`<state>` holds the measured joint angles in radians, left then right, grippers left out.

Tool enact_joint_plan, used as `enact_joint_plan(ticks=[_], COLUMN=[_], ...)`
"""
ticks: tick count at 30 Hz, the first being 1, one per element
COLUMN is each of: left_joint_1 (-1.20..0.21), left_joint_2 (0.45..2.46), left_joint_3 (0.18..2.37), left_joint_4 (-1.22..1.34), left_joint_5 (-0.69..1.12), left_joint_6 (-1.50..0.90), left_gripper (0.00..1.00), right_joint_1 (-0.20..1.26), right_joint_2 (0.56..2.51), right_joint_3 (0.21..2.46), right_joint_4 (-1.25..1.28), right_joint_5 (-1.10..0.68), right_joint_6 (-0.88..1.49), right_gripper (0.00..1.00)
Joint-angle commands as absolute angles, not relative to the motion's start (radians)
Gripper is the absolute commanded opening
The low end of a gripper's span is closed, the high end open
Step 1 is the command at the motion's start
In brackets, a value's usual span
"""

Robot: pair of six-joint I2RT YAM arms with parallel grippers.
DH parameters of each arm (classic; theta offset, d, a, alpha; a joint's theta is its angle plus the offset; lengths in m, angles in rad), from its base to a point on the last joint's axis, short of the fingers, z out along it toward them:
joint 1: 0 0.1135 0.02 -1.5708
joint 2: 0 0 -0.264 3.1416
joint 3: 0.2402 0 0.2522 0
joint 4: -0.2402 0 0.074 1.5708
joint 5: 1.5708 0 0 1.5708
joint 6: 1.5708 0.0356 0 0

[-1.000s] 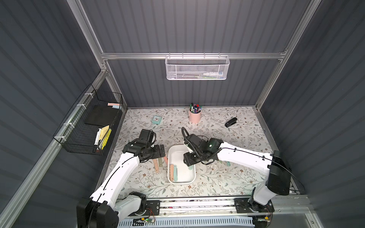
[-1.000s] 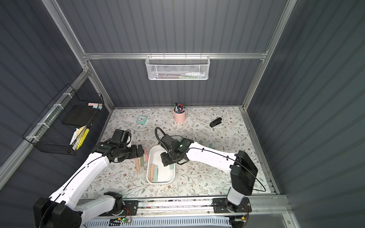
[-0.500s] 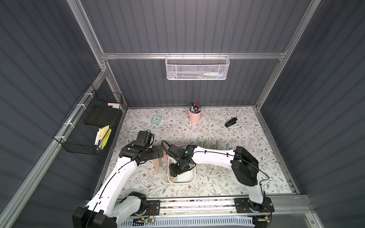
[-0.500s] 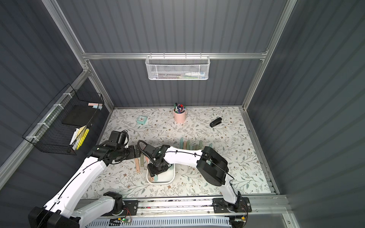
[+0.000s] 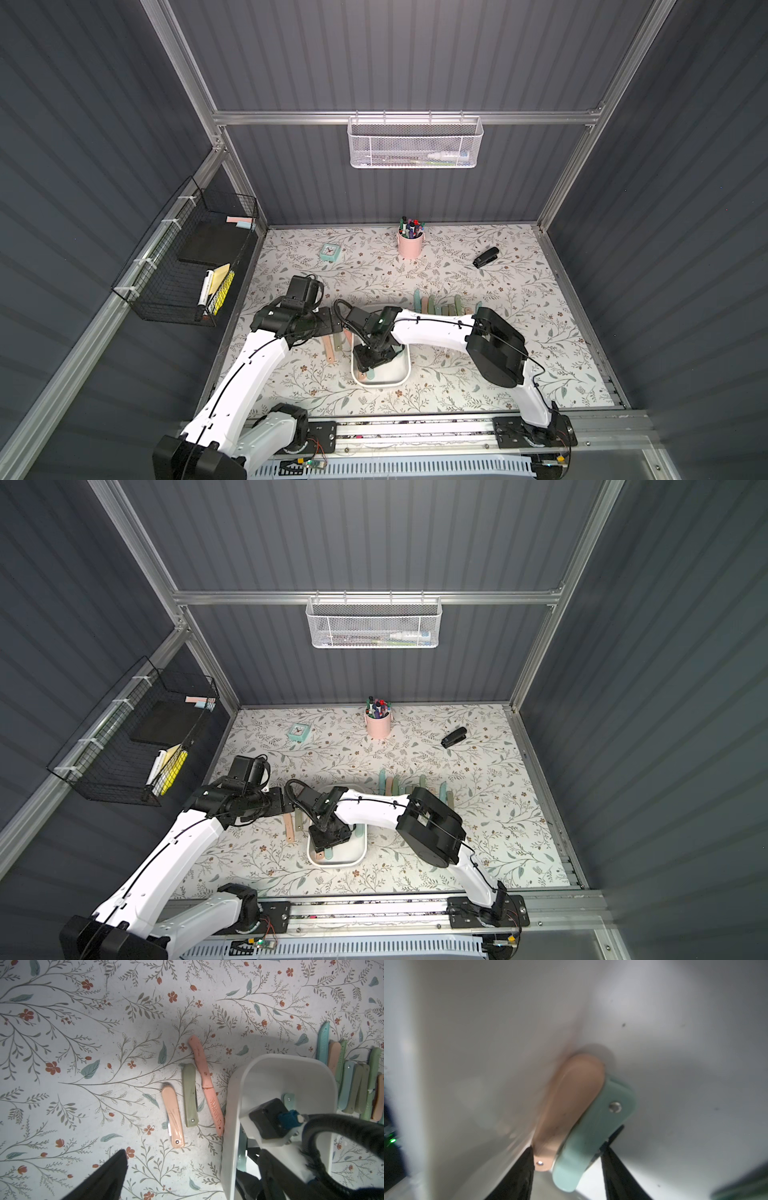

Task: Take the fruit knife out of the storage box
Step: Pick up the fruit knife from the storage box.

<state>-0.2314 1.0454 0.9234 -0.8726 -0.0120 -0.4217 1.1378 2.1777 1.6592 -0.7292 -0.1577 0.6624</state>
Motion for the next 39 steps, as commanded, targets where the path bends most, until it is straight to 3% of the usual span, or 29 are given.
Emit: enact_joint_plan(ticks=[1, 5, 9, 18, 39], left_joint_1=[-0.225, -0.225, -0.225, -0.225, -0.225], left_joint_2=[1.037, 1.042, 1.047, 1.051, 1.052], left_joint_3=[0.916, 0.913, 0.914, 0.911, 0.911], left_joint_4=[-0.885, -0.881, -0.877, -0.877, -0.868], left_joint_5=[-0.006, 0.0, 0.007, 0.006, 0.019], left_joint_6=[-0.425, -0.429, -0.431, -0.434, -0.431], left_gripper=[0.99, 0.99, 0.99, 0.99, 0.99], right_joint_1=[1.134, 1.124, 1.093, 1.083, 1.098], right_joint_2=[2.207, 2.222, 2.238, 2.162, 2.31], right_joint_3=[1.699, 1.74, 1.76, 1.731, 1.837], right_joint_4=[-0.875, -0.977, -0.99, -0.883, -1.083], right_joint_5=[0.016, 0.164, 0.19, 0.065, -0.015], right_joint_6=[0.714, 0.71, 0.671, 0.589, 0.606], right_gripper=[0.51, 0.5, 0.5, 0.49, 0.47])
